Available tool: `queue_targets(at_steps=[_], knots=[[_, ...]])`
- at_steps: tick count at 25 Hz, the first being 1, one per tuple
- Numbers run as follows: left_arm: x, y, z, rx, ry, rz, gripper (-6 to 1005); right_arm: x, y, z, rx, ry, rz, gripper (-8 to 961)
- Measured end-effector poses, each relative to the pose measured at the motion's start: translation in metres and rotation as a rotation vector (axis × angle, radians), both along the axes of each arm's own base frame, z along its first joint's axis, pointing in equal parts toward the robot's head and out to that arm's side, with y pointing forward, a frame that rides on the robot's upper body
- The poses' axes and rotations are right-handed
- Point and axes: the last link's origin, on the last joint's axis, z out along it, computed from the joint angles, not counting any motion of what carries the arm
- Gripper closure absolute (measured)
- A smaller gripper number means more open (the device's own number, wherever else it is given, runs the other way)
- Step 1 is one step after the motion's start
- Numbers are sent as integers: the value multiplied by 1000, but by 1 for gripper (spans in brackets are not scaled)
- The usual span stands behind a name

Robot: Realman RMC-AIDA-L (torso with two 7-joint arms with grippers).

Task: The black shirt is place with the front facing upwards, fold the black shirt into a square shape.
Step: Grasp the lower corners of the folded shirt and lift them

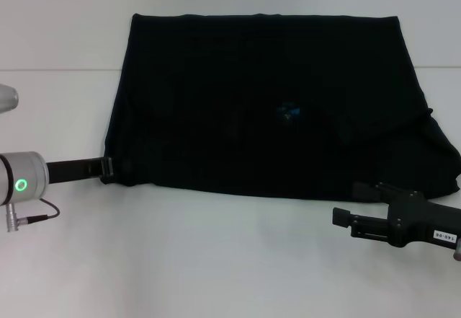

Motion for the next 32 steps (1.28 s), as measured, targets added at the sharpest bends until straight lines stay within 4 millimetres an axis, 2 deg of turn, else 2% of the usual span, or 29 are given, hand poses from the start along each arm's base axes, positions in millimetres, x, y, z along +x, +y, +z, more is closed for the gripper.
queue_targets(at_steps=[3, 6, 8, 10, 11, 12, 13, 18, 22, 24, 25, 26, 32], knots=[[0, -1, 0, -4, -1, -5, 834, 1, 0, 1, 1, 0, -3, 15], [0, -2, 0, -11, 2, -21, 889, 2, 2, 6, -1, 3, -24, 15], [1, -2, 0, -16, 1, -26, 926, 5, 8, 16, -9, 0, -75, 16], [1, -3, 0, -23, 1, -31, 943, 9, 19, 37, -17, -20, -171, 16], [1, -3, 0, -26, 1, -33, 943, 12, 30, 61, -34, -53, -285, 16], [1, -4, 0, -28, 0, -35, 942, 12, 30, 61, -34, -53, -285, 16], [1, -4, 0, -28, -1, -35, 941, 13, 36, 74, -47, -74, -347, 16], [1, -5, 1, -32, -7, -36, 937, 1, 64, 140, -82, -261, -690, 17], [2, -6, 1, -43, -16, -39, 934, -7, 75, 151, -61, -392, -776, 17], [2, -6, 2, -45, -23, -40, 933, -9, 82, 149, -54, -470, -798, 18], [3, -6, 3, -47, -29, -40, 932, -9, 89, 143, -48, -528, -815, 18], [3, -6, 3, -47, -29, -40, 931, -9, 89, 143, -48, -528, -815, 18], [4, -7, 2, -52, -33, -42, 927, -5, 99, 113, -83, -534, -805, 19]])
